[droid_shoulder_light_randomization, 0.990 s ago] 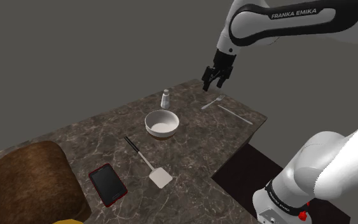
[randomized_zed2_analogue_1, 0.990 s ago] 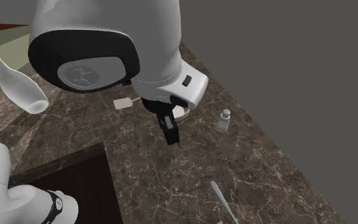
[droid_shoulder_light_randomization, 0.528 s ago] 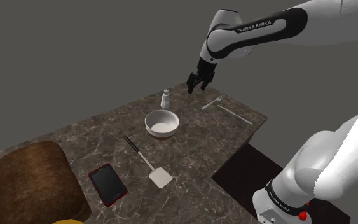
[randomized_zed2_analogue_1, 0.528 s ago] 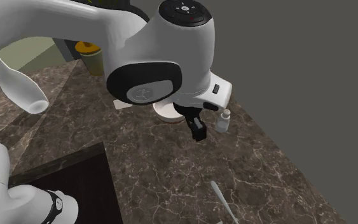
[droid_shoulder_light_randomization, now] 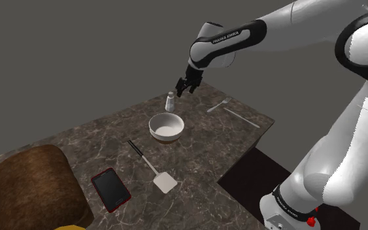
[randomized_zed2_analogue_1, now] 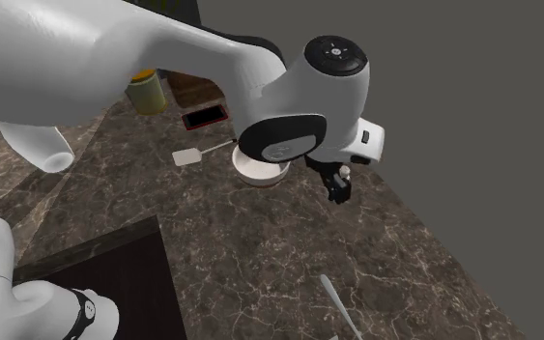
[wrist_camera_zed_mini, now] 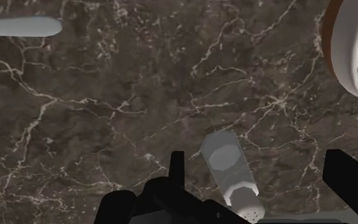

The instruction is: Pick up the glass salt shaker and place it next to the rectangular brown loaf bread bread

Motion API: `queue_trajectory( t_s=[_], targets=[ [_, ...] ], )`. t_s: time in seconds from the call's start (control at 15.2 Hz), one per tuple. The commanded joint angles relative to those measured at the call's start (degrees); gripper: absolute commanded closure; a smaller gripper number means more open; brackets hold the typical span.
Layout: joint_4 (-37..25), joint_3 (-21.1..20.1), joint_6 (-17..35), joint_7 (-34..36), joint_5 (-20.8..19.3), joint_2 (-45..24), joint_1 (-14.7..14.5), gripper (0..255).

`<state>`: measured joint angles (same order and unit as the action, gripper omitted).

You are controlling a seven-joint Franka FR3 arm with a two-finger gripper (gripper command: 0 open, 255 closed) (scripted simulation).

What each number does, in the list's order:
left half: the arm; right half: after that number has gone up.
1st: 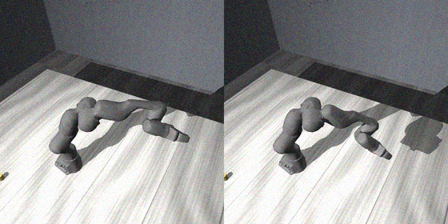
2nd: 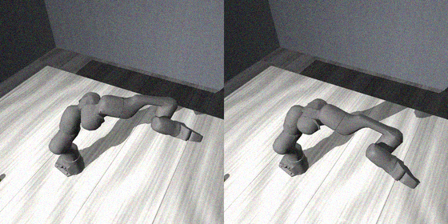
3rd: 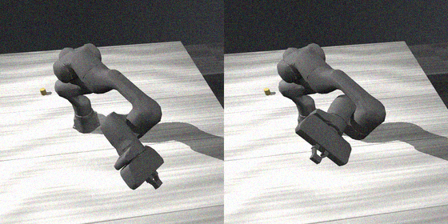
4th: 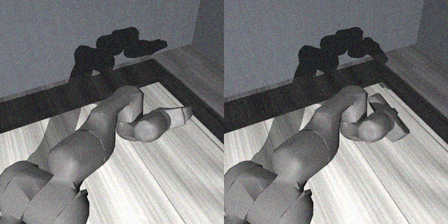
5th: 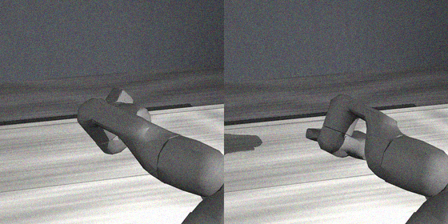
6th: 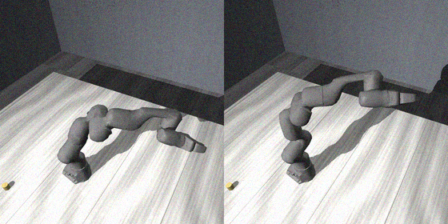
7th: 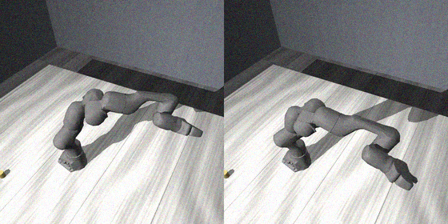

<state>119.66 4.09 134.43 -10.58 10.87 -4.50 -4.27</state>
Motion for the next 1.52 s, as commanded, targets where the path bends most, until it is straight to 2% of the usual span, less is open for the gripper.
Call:
queue_trajectory(
  t_s=[0.0,0.26,0.73,1.25,1.32,1.45],
  targets=[
    [-3.1,-0.4,2.0,-1.4,1.1,-4.1,-0.1,0],
    [-9.2,-1.2,4.2,-3.4,2.6,-10.9,0.0,0],
    [-9.6,-1.8,8.2,-4.0,3.6,-15.4,-0.1,0],
    [-9.6,-1.8,8.2,-4.0,3.6,-15.4,-0.1,0],
    [-9.6,-1.8,8.2,-4.0,3.6,-15.4,-0.1,255],
    [-9.6,-1.8,8.2,-4.0,3.6,-15.4,-0.1,255]
  ],
)
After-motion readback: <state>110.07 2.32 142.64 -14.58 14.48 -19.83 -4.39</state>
